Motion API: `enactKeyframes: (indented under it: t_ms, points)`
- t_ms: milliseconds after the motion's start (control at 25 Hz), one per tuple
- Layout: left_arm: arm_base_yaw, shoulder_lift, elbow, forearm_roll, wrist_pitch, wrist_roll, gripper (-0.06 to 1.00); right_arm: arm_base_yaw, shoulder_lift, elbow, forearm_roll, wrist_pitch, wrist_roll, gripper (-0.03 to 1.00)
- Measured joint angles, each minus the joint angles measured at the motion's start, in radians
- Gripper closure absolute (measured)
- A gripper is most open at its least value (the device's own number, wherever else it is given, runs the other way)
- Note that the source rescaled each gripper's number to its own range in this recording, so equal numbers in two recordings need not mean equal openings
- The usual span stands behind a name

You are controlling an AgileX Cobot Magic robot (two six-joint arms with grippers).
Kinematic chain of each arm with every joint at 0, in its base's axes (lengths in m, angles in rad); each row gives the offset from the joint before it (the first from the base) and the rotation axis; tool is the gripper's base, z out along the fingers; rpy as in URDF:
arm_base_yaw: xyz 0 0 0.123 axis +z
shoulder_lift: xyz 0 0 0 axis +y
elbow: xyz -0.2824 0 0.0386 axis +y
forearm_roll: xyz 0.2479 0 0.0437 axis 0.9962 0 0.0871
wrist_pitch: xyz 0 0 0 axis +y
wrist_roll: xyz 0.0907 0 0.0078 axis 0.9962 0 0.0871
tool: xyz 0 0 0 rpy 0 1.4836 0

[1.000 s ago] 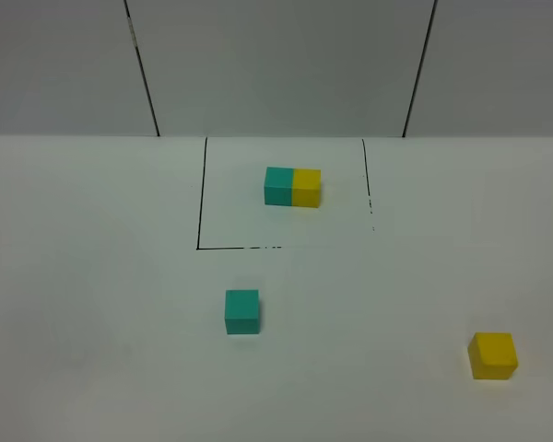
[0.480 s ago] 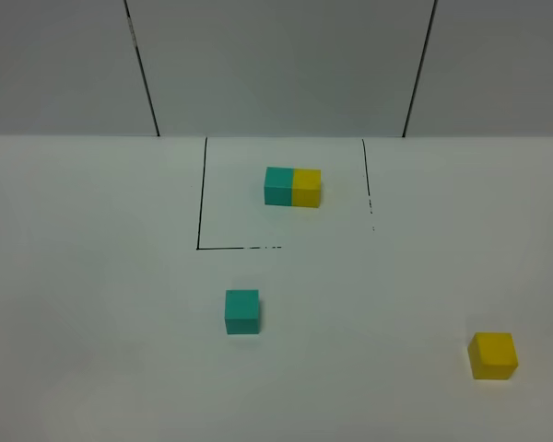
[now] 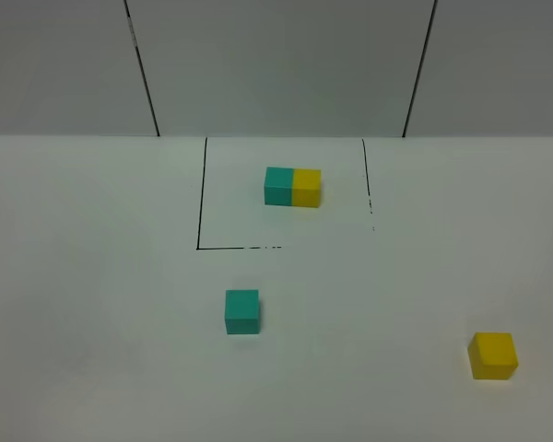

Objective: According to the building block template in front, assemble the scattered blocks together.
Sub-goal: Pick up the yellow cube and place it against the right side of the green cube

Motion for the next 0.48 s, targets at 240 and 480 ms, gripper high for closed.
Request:
enactKeyframes:
  t_ms: [240, 480]
  points:
    - [0.000, 0.000, 0.000, 0.000, 0.000, 0.000, -0.04, 0.000, 0.000, 0.000, 0.000, 0.000, 0.000, -0.03]
    - [0.000, 0.000, 0.000, 0.000, 0.000, 0.000, -0.04, 0.000, 0.000, 0.000, -0.047, 0.000, 0.041, -0.03]
